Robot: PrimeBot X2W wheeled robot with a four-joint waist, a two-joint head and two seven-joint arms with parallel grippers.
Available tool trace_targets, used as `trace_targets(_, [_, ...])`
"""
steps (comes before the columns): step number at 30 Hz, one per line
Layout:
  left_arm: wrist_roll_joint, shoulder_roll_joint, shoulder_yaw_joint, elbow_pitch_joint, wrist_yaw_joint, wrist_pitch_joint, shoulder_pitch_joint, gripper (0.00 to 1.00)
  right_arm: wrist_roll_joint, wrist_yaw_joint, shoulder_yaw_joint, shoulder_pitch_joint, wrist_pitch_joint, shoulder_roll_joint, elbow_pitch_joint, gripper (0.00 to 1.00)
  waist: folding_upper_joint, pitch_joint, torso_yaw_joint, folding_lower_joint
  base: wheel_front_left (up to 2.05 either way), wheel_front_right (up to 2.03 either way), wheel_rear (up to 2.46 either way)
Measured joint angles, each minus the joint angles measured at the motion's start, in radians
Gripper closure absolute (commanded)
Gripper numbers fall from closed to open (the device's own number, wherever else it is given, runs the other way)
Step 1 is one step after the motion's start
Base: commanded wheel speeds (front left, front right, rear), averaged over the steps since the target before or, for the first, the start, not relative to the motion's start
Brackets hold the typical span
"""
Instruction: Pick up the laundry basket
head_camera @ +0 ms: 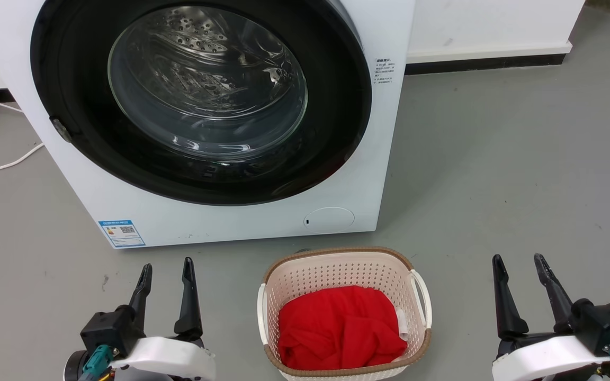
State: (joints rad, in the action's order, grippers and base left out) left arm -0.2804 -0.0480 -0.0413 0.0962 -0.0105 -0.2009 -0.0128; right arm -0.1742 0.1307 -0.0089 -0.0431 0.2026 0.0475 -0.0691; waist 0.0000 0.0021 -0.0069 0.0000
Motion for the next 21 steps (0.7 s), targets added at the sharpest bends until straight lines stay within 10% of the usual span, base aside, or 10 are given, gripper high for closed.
trace_targets(21, [0.154,-0.001,-0.015,-0.009,-0.025,-0.042,-0.014,0.0,0.133,0.0,0.001,-0.018,0.041,0.0,0.021,0.0,0.0,-0.002,0.0,0.0,0.0,0.0,0.0])
